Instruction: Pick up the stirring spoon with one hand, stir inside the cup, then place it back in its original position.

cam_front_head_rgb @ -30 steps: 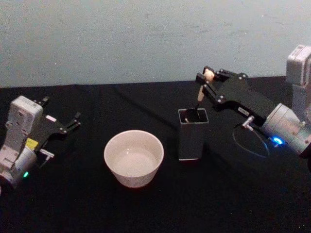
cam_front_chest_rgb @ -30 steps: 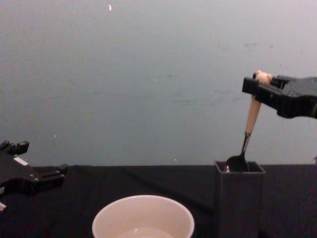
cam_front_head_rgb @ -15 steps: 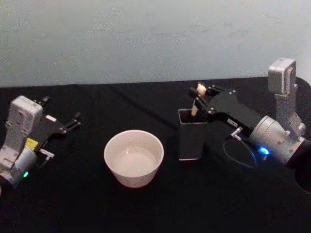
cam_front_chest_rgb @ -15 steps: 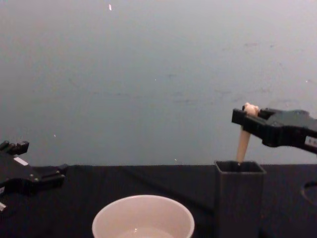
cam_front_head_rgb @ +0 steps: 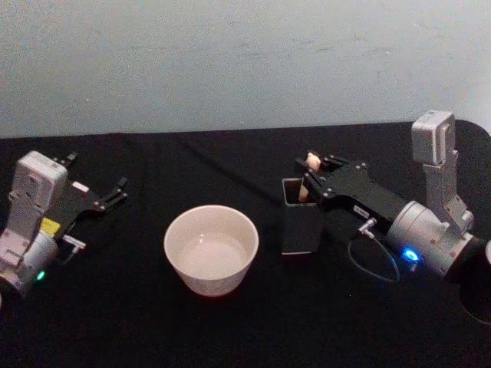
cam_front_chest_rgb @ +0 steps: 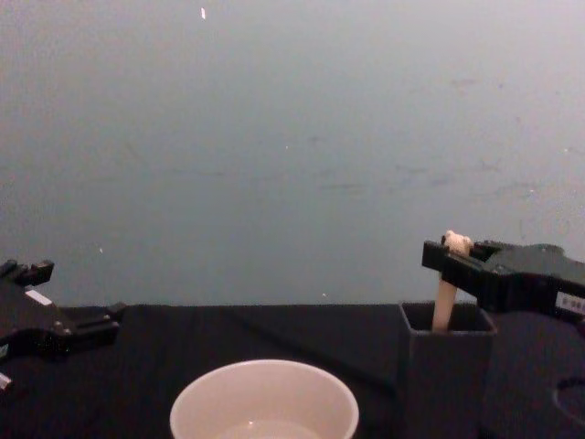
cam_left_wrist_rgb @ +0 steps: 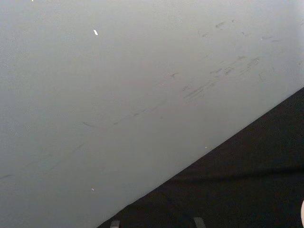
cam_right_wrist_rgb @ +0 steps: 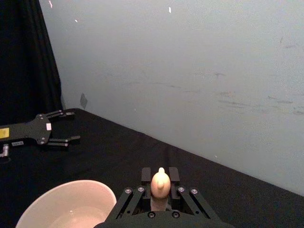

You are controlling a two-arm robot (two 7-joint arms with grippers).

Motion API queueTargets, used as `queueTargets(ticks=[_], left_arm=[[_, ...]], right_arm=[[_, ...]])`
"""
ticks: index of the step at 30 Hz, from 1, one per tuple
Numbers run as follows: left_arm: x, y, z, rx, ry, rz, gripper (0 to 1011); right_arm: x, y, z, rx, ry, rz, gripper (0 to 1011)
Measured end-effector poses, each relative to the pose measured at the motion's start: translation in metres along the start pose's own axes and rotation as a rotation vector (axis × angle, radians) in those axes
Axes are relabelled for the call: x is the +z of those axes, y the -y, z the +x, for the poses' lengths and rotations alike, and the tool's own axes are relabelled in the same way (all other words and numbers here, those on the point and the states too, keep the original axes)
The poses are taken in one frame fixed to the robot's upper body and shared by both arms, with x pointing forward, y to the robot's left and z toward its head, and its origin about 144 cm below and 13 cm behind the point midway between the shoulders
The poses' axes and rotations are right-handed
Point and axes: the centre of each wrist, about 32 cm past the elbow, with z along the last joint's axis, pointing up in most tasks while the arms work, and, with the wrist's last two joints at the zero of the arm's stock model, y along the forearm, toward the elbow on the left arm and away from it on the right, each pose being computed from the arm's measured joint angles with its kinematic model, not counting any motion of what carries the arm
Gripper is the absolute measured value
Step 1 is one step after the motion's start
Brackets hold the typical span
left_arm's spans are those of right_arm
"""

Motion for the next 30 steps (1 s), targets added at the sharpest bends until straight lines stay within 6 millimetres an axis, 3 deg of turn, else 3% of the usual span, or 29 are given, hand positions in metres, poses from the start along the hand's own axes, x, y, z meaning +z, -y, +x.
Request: queueTargets(ticks=[30], left_arm=[[0.0, 0.0, 0.0, 0.0, 0.0, 0.0, 1001]], right_arm=[[-0.006, -0.0004, 0.0008, -0.023, -0.002, -0.024, 236]])
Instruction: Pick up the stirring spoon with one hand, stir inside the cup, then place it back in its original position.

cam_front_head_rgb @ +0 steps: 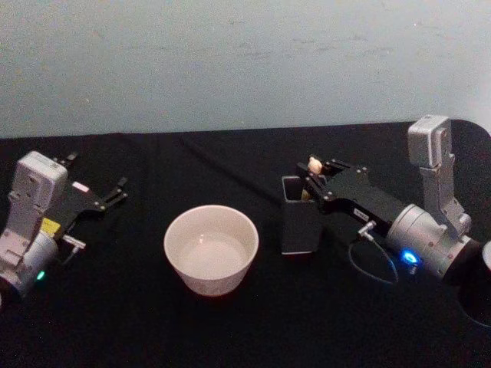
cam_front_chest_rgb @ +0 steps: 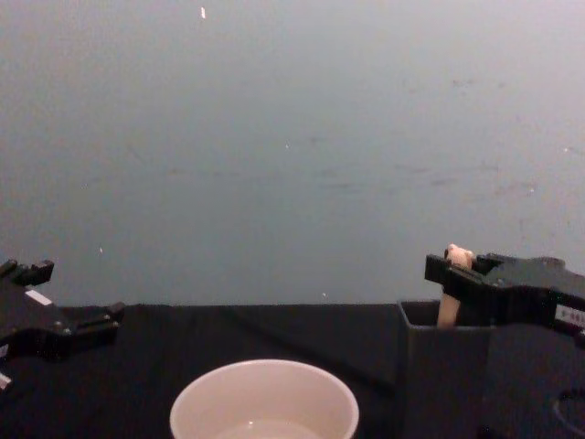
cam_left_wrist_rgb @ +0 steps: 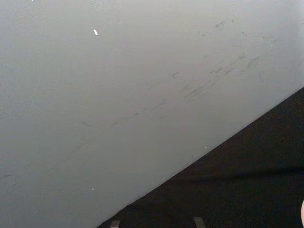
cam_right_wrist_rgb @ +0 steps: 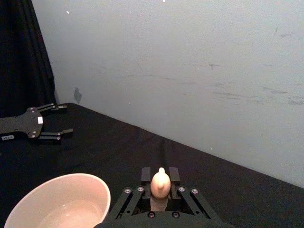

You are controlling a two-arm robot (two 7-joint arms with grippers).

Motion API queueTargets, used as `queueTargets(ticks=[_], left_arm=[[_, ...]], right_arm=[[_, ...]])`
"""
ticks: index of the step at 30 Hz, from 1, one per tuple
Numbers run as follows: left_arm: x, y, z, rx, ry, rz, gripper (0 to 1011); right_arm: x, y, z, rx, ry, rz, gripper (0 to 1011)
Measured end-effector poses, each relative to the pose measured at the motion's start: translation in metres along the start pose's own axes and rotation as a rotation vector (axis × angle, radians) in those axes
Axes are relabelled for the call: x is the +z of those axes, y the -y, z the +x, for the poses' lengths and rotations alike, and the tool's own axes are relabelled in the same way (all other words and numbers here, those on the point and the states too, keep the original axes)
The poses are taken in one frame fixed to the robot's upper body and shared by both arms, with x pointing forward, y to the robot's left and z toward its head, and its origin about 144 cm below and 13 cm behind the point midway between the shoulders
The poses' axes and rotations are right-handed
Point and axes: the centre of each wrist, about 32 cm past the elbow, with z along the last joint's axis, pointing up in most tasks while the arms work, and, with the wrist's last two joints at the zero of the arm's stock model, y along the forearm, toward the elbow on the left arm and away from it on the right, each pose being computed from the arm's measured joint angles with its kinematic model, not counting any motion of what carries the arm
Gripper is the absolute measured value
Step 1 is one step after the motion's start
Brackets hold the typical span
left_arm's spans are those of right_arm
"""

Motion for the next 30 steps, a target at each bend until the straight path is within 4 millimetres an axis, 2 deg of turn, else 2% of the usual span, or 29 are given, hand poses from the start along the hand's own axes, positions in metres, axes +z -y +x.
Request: queueTargets(ticks=[3, 5, 16, 17, 22, 26, 30], left_arm=[[0.0, 0.0, 0.0, 0.0, 0.0, 0.0, 1001], [0.0, 0.0, 0.0, 0.0, 0.0, 0.0, 1001], [0.0, 0.0, 0.0, 0.0, 0.0, 0.0, 1001], [0.0, 0.0, 0.0, 0.0, 0.0, 0.0, 1001], [0.0, 0.0, 0.0, 0.0, 0.0, 0.0, 1001], [0.0, 0.0, 0.0, 0.0, 0.0, 0.0, 1001], [0.0, 0.0, 0.0, 0.0, 0.0, 0.0, 1001]], right_arm=[[0.0002, 0.0, 0.0001, 0.0, 0.0, 0.001, 333], [0.0003, -0.0001, 0.0001, 0.001, 0.0, 0.001, 362], [0.0005, -0.0001, 0.0001, 0.002, 0.001, 0.003, 752], [0.0005, -0.0001, 0.0, 0.002, 0.001, 0.003, 752], [0.0006, -0.0002, 0.0001, 0.002, 0.0, 0.003, 913], [0.0006, -0.0002, 0.0, 0.002, 0.0, 0.003, 1000], [0.0016, -0.0007, 0.0002, 0.001, -0.005, 0.016, 1002]])
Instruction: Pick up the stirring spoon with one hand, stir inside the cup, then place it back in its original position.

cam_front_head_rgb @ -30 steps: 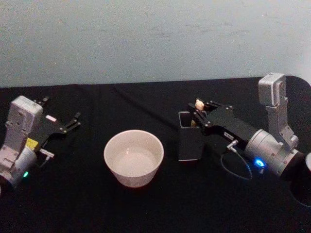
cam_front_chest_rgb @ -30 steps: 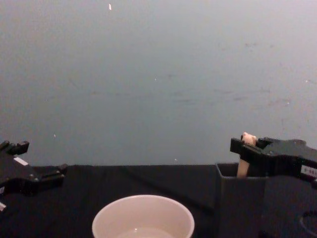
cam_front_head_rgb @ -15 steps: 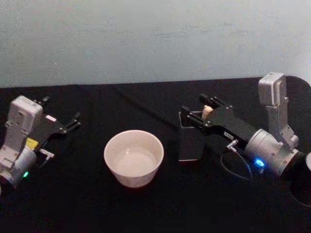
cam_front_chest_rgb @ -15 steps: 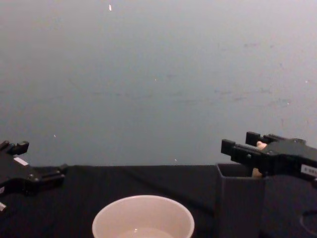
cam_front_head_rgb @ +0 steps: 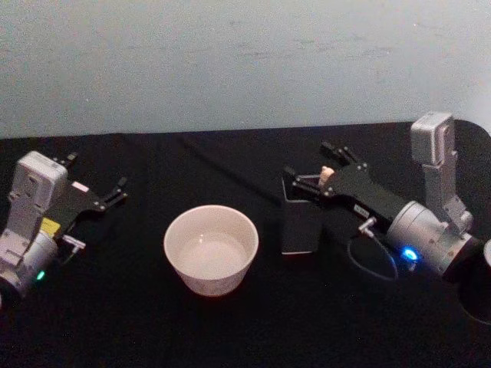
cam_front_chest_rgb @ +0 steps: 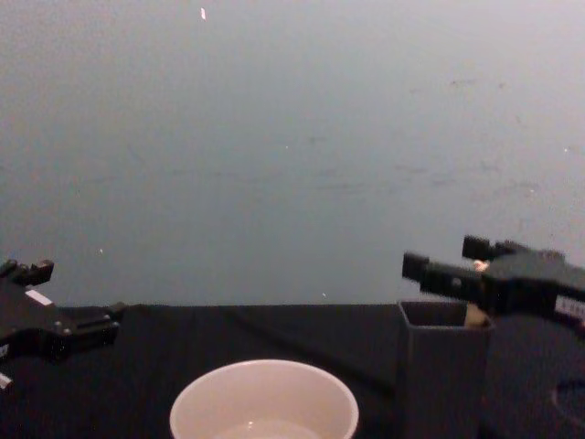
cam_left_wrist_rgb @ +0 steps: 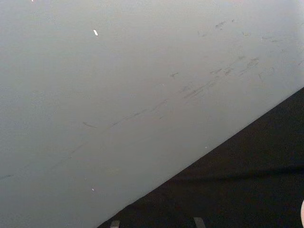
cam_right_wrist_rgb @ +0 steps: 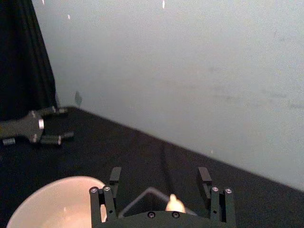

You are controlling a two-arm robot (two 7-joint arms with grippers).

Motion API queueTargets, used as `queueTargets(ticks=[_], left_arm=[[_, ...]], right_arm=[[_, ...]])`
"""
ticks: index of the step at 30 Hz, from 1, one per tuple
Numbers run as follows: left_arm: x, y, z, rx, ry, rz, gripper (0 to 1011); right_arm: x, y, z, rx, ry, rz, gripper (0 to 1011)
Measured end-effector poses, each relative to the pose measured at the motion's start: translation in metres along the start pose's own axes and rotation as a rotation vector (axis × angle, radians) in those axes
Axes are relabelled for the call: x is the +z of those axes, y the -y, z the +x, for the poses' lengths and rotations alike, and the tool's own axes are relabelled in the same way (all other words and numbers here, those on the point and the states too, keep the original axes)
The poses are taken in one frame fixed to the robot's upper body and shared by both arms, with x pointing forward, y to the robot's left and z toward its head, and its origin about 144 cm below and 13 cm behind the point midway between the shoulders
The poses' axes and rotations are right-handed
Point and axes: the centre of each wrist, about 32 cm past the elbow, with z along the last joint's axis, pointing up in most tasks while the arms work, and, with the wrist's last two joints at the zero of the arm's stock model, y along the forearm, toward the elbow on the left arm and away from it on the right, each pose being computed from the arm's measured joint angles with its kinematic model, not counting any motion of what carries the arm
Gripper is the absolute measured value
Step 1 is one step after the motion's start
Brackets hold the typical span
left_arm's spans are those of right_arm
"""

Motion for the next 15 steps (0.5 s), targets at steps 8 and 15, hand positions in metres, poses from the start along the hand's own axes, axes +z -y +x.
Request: queueTargets(ticks=[8, 15], left_arm=[[0.0, 0.0, 0.0, 0.0, 0.0, 0.0, 1001], [0.0, 0.0, 0.0, 0.0, 0.0, 0.0, 1001]], right_arm=[[0.024, -0.003, 0.01, -0.062, -0.002, 0.161, 1002], [0.029, -0.001, 0.025, -0.262, 0.022, 0.199, 1002]])
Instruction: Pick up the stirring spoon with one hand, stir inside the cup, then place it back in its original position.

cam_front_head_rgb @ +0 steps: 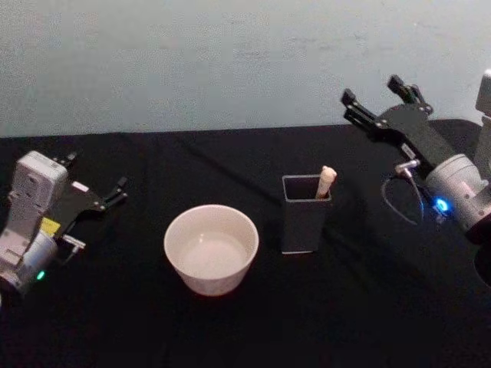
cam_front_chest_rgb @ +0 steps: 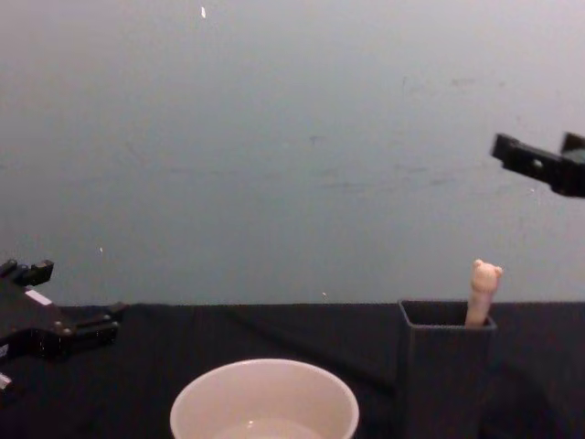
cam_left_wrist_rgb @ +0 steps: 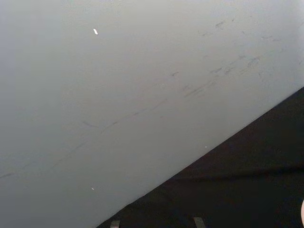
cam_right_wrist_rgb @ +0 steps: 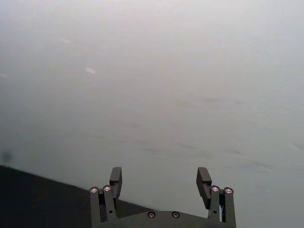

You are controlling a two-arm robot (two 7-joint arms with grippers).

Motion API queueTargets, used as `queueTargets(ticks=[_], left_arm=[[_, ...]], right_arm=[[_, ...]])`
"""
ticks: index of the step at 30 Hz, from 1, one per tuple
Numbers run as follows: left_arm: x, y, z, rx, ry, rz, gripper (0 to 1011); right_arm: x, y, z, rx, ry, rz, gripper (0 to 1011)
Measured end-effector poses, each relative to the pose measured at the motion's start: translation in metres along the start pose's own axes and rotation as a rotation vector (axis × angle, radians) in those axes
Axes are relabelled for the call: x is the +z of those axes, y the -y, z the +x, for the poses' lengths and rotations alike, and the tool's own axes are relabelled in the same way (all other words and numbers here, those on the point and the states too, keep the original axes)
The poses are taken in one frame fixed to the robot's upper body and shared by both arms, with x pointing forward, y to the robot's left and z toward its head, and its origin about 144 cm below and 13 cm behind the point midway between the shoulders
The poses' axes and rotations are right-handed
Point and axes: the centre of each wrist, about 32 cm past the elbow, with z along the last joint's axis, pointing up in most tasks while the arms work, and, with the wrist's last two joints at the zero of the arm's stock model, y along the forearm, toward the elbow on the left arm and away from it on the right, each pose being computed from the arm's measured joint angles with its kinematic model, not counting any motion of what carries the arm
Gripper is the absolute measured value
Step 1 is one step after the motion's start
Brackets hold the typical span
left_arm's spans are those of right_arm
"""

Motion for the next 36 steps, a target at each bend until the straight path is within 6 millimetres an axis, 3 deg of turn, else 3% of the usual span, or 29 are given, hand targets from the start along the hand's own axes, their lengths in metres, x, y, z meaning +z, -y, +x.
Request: queueTargets(ticks=[6, 17, 36], left_arm=[[0.0, 0.0, 0.0, 0.0, 0.0, 0.0, 1001], [0.0, 0.0, 0.0, 0.0, 0.0, 0.0, 1001], [0.0, 0.0, 0.0, 0.0, 0.0, 0.0, 1001]], right_arm=[[-0.018, 0.009, 0.004, -0.102, 0.023, -0.103, 1002], [-0.052, 0.026, -0.007, -0.101, 0.002, -0.277, 1002], [-0.057, 0.026, -0.008, -0.094, 0.003, -0.303, 1002]])
